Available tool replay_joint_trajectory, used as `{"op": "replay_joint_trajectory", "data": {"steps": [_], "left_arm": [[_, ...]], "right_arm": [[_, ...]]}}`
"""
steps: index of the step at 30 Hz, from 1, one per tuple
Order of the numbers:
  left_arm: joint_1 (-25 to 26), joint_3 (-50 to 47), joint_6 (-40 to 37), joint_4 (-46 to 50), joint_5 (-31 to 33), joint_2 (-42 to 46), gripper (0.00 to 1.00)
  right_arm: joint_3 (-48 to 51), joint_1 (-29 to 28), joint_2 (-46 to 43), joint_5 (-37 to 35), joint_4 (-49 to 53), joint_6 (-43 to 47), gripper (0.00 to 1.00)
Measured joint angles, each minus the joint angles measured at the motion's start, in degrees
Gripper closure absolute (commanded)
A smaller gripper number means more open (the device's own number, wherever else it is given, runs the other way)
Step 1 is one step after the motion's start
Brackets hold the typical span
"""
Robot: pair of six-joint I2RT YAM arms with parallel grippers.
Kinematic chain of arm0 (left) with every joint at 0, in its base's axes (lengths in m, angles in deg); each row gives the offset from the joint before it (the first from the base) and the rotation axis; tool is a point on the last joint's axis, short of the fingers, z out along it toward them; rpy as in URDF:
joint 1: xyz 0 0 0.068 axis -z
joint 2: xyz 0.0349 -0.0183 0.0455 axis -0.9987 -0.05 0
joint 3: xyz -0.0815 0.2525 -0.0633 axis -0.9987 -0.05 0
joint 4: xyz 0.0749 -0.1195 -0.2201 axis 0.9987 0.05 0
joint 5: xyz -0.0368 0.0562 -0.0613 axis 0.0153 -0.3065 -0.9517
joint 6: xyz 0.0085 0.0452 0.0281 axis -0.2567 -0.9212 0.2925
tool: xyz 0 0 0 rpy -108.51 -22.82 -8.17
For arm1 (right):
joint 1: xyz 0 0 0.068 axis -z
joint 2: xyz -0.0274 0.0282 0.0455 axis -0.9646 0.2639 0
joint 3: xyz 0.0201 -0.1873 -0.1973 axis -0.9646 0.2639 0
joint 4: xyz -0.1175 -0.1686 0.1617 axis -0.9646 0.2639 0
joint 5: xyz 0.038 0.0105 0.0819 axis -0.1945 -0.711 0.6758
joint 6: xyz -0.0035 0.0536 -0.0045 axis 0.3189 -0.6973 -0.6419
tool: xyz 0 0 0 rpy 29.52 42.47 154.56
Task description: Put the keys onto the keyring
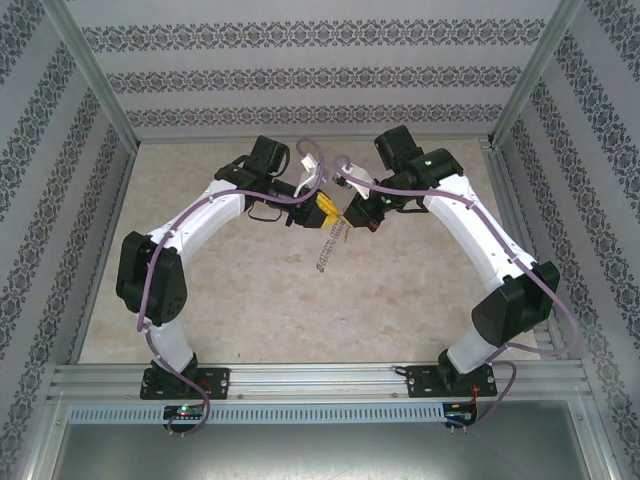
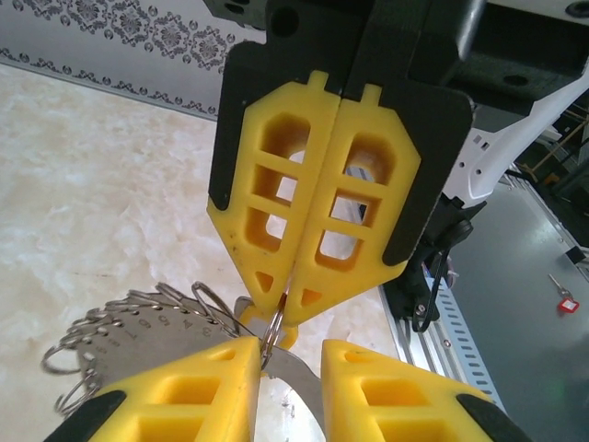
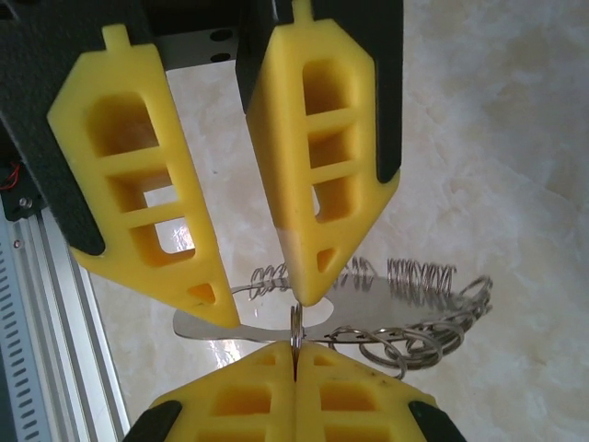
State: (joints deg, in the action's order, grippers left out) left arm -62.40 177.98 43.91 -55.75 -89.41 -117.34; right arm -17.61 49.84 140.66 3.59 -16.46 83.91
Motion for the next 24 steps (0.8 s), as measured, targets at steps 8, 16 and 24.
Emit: {"op": "replay_joint_trajectory", "data": {"steps": [8, 16, 24], "left_arm": [[0.94, 1.33, -0.39, 0.39, -0.15, -0.96, 0.73], [1.27, 1.36, -0.35, 0.39, 0.04, -1.25, 0.81], [1.18, 1.33, 0.04, 0.31, -0.2, -1.25, 1.0]], "right_arm": [[0.0, -0.02, -0.68, 0.48, -0.46, 0.02, 1.0], [0.0, 0.0, -0.79, 0.61, -0.98, 0.0, 1.0], [0.02, 0.0, -0.94, 0.44, -0.94, 0.02, 1.0]]}}
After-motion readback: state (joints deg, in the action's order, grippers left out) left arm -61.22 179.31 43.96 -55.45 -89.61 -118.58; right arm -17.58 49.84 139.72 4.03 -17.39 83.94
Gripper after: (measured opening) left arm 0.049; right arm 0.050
